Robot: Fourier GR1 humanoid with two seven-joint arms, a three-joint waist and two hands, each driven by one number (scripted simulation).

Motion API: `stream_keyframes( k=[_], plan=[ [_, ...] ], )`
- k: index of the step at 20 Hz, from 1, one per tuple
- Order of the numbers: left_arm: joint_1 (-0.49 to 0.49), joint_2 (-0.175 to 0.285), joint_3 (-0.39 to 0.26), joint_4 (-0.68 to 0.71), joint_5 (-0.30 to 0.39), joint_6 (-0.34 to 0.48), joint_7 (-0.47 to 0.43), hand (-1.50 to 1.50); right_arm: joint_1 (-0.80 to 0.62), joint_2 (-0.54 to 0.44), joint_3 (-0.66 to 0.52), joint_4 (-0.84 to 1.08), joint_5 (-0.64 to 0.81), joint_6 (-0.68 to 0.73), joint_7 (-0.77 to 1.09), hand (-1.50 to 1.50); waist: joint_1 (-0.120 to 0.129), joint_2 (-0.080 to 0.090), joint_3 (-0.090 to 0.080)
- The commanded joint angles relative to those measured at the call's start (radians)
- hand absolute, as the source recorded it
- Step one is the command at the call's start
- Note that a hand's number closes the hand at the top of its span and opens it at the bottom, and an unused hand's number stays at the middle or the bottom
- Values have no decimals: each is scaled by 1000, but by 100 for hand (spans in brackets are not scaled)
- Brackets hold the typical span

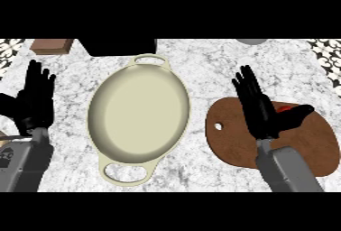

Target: Pick the tomato from the cutting board and place it in the pot

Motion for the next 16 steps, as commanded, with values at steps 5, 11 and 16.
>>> stream_keyframes(
  k=[5, 11, 16],
  plan=[
    [125, 165, -123, 18, -160, -99, 18, 0, 151, -385, -166, 154, -5, 114, 172, 150, 9, -23, -11],
    [209, 174, -180, 13, -189, -138, 10, 0, 240, -599, -176, 193, 394, -114, -240, -150, -6, -32, -9],
    [297, 158, -189, -57, -221, -154, -22, 0, 337, -598, -299, 235, 299, 1, -430, -150, 22, -29, -13]
  ],
)
